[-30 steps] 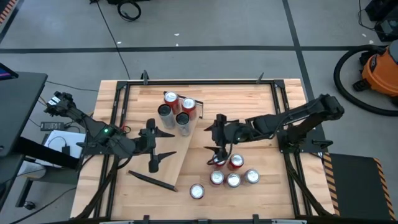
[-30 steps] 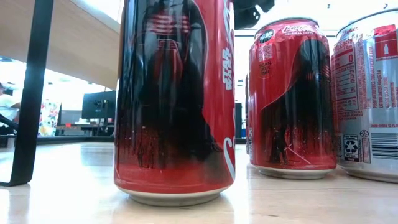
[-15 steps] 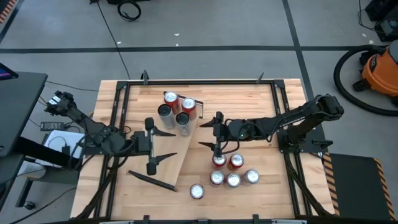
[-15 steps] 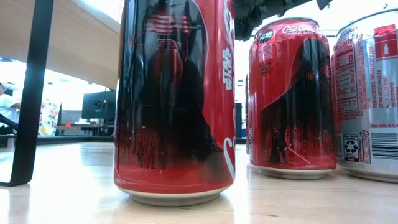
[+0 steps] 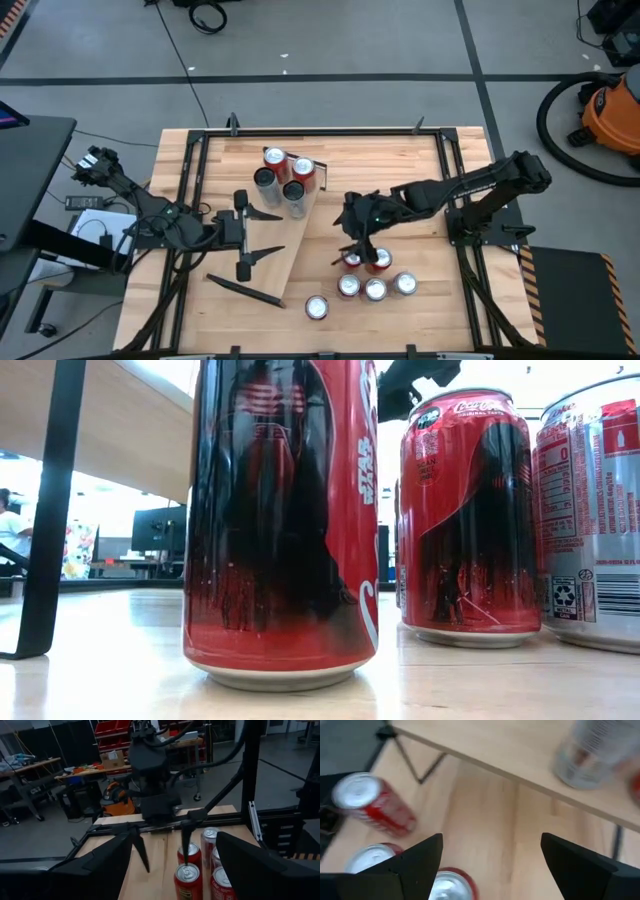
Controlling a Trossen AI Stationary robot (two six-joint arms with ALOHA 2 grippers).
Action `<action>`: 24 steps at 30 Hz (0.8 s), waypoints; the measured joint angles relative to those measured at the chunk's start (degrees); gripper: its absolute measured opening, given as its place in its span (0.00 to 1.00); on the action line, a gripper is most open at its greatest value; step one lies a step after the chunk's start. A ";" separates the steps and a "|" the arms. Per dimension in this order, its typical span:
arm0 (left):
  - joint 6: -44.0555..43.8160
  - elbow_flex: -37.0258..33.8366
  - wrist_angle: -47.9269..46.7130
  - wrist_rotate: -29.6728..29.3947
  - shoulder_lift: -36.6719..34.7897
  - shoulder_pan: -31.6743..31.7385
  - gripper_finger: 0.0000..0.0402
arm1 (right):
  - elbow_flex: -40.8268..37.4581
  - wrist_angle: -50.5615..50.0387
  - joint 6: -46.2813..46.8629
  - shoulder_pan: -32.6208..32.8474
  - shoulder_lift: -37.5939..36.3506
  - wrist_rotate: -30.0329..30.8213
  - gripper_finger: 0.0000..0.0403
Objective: Place canned beverage on shelf
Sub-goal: Put the top red soda can on the shelf
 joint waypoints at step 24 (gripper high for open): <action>-7.97 0.00 -4.82 -2.70 0.09 4.41 0.75 | 9.76 -14.70 -5.13 7.71 9.54 7.99 0.86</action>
